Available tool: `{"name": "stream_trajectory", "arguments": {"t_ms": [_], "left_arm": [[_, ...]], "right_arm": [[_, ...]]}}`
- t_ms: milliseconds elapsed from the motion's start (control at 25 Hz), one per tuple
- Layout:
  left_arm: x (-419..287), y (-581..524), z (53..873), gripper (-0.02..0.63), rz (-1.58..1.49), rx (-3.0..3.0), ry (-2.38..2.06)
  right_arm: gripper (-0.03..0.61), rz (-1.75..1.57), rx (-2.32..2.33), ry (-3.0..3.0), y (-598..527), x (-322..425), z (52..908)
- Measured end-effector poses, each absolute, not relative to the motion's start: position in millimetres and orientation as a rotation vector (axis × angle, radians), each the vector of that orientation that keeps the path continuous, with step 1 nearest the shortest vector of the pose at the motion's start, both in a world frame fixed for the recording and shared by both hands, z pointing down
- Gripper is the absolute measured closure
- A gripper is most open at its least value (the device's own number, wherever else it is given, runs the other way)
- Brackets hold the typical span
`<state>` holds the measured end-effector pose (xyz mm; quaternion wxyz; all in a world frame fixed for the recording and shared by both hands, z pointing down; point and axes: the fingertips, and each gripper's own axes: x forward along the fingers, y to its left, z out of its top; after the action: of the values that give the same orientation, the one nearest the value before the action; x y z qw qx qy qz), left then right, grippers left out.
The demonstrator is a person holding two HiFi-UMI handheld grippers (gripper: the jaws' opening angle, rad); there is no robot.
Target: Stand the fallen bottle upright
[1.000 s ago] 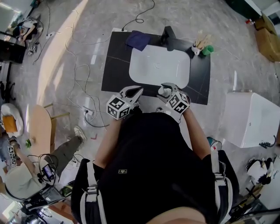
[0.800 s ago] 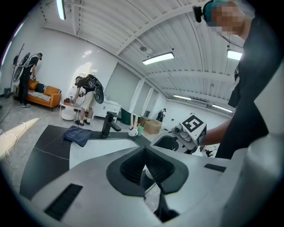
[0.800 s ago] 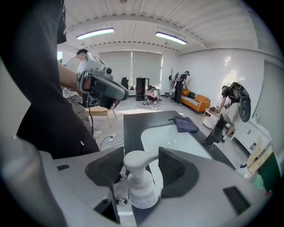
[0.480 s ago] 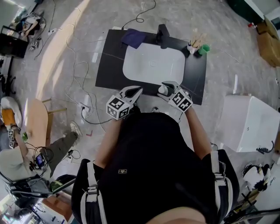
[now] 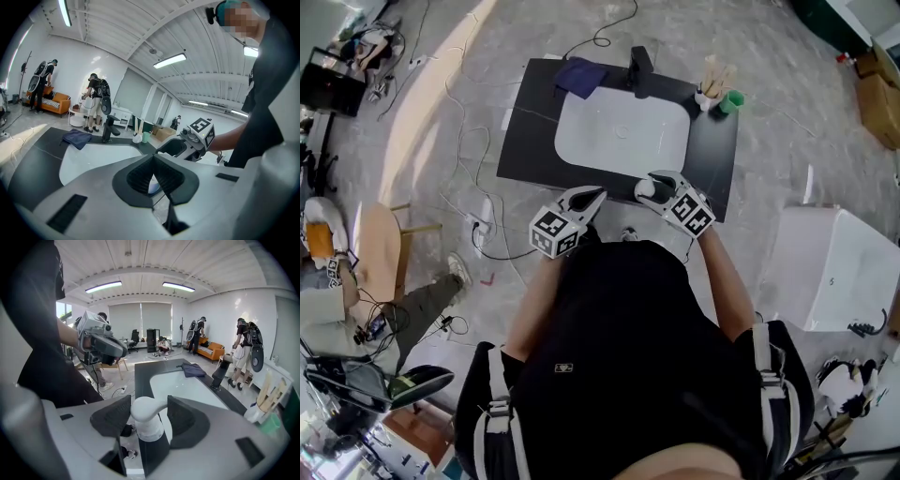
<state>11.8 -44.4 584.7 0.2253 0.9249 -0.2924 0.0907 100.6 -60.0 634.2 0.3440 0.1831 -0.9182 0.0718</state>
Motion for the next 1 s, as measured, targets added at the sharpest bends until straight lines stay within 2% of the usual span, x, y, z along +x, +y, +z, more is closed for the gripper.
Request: {"name": "stream_trajectory", "arguments": {"t_ms": [1000], "left_arm": [[27.7,-21.4,587.6,0.598,0.255,2.53,-0.866]], "right_arm": [[0.276,0.175,0.491,-2.421,-62.7,111.0,638.4]]}}
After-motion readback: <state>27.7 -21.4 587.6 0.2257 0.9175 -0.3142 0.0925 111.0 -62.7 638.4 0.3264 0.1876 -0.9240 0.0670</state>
